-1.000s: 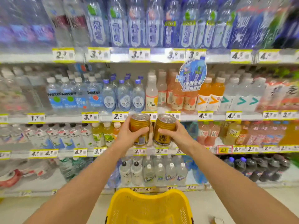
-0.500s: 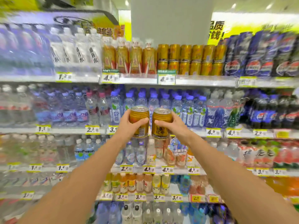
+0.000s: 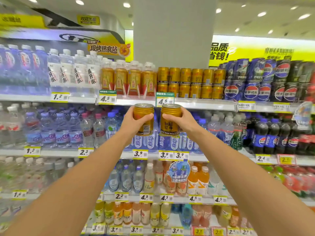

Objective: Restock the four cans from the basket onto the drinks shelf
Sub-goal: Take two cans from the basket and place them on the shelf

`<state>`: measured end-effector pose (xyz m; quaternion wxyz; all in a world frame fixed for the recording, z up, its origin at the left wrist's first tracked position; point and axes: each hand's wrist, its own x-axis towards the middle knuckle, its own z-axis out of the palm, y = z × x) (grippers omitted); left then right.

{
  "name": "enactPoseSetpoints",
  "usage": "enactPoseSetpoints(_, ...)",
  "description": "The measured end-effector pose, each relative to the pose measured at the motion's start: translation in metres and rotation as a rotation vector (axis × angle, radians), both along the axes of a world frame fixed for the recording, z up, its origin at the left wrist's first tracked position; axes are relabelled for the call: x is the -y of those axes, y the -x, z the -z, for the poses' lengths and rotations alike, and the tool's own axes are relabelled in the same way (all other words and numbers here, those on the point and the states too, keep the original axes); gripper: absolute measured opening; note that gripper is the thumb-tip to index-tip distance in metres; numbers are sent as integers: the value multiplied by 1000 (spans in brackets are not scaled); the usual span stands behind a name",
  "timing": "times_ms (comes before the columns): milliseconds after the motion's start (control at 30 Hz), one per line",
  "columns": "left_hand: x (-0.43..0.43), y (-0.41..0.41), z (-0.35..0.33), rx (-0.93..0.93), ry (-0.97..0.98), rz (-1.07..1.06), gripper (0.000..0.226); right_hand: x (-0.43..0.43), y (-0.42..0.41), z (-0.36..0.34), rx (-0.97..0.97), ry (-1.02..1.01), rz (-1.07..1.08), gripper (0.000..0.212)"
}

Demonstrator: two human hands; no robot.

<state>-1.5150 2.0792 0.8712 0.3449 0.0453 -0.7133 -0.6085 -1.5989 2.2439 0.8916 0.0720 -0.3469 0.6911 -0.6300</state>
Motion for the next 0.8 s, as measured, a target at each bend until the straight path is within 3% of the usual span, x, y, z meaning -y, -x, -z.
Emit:
enactPoseSetpoints(433, -9, 166, -43, -61, 18, 119, 54, -17, 137, -41, -43, 25, 159, 53)
enactPoseSetpoints(567, -14, 212, -72, -99, 53, 145, 50, -16, 176, -61, -86, 39, 228, 42)
enactPoseSetpoints(800, -21, 274, -110, -77, 104, 108, 75, -22, 233, -93, -134, 51, 266, 56)
